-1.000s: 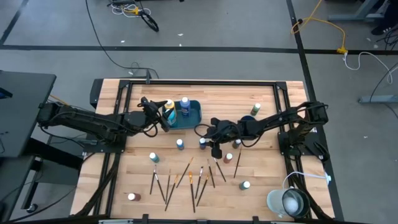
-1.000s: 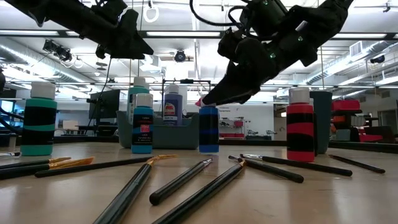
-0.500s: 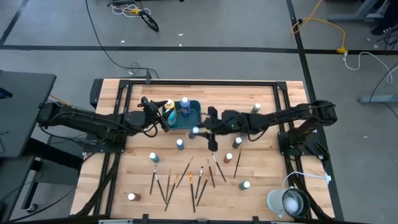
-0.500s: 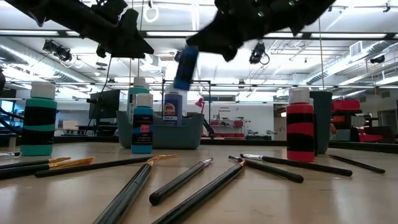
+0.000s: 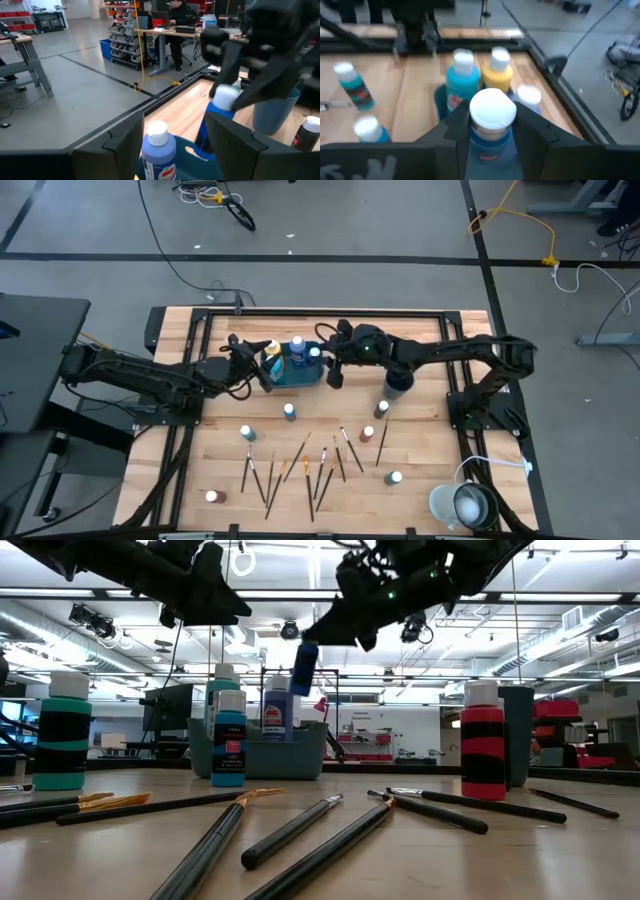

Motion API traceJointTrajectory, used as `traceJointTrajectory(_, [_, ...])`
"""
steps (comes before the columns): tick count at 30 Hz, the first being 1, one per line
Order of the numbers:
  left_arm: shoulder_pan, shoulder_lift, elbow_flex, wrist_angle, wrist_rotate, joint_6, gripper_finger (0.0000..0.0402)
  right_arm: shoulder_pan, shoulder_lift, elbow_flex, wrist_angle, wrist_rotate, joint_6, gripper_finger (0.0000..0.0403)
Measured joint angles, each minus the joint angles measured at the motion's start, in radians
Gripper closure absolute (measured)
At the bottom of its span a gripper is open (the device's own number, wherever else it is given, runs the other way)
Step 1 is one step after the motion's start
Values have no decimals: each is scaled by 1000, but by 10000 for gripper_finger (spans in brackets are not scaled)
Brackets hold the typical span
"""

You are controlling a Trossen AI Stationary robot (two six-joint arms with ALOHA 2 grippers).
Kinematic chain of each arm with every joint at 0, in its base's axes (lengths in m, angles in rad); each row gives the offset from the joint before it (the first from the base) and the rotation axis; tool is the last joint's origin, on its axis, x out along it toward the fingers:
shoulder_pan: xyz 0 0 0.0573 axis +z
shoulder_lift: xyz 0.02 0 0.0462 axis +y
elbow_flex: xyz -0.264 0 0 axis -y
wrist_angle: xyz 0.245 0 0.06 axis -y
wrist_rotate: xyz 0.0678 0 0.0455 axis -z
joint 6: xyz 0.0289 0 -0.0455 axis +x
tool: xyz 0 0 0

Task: Pick & Place Paint Supplies
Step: Put the blue paint bottle into the blue bin

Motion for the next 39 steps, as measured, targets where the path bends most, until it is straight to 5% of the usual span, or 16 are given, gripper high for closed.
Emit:
traceJointTrajectory(23, [0, 0, 0, 11, 0, 16, 180, -90, 225, -1, 102, -23, 51, 284])
traceJointTrajectory(39, [0, 0, 0, 11, 0, 31, 180, -100, 225, -1, 72, 3, 49, 283])
